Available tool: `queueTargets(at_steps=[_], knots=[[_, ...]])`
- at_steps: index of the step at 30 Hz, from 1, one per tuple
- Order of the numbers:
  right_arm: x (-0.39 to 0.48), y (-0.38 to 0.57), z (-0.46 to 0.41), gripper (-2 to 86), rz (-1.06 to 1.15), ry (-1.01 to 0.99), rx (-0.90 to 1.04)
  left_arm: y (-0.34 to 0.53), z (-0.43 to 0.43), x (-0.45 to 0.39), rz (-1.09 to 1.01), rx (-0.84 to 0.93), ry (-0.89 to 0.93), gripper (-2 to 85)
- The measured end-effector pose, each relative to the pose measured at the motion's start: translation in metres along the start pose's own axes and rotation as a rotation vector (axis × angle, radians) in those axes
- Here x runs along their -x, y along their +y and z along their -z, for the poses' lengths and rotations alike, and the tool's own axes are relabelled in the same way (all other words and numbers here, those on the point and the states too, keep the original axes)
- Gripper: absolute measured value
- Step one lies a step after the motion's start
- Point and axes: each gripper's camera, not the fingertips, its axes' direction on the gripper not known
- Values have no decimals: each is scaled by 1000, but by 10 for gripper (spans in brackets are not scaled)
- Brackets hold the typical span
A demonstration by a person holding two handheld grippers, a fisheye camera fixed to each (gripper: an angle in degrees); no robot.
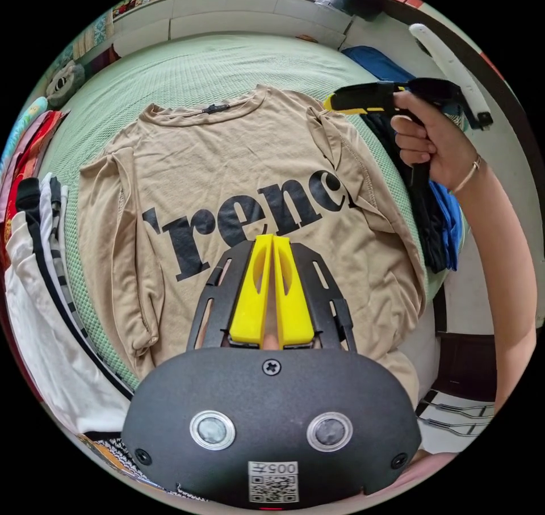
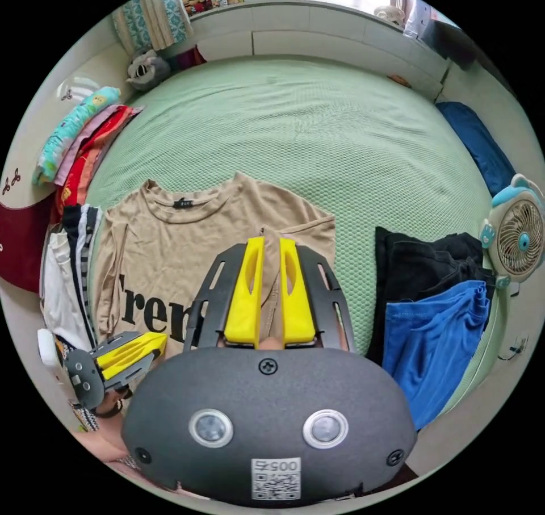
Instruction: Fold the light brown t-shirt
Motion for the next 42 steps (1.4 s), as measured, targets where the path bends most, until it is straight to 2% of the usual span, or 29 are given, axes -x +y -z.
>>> queueTargets(at_steps=[10,14,16,21,23,25,29,35,39,42], knots=[[57,144,54,56,258,47,-53,19,16,-5,2,-3,-15,-7],[75,177,33,44,302,314,-33,27,21,-8,-2,-6,-33,-6],[73,182,23,27,304,362,0,32,25,-10,-8,-6,-39,-6],[63,193,50,-7,237,232,-58,41,33,-10,-4,6,-24,-6],[55,198,65,-4,182,52,-72,45,37,-9,0,7,-15,-5],[48,202,65,0,141,0,-52,52,42,-10,1,-1,-11,-6],[39,226,65,11,91,11,4,65,51,-13,-14,-21,-32,-6],[38,306,118,38,99,129,-73,105,86,-14,-28,-70,-45,-6],[21,363,140,46,20,105,-82,162,112,-14,38,-51,-15,-4],[7,406,147,51,-44,84,-66,211,131,-15,52,-25,-82,-1]])
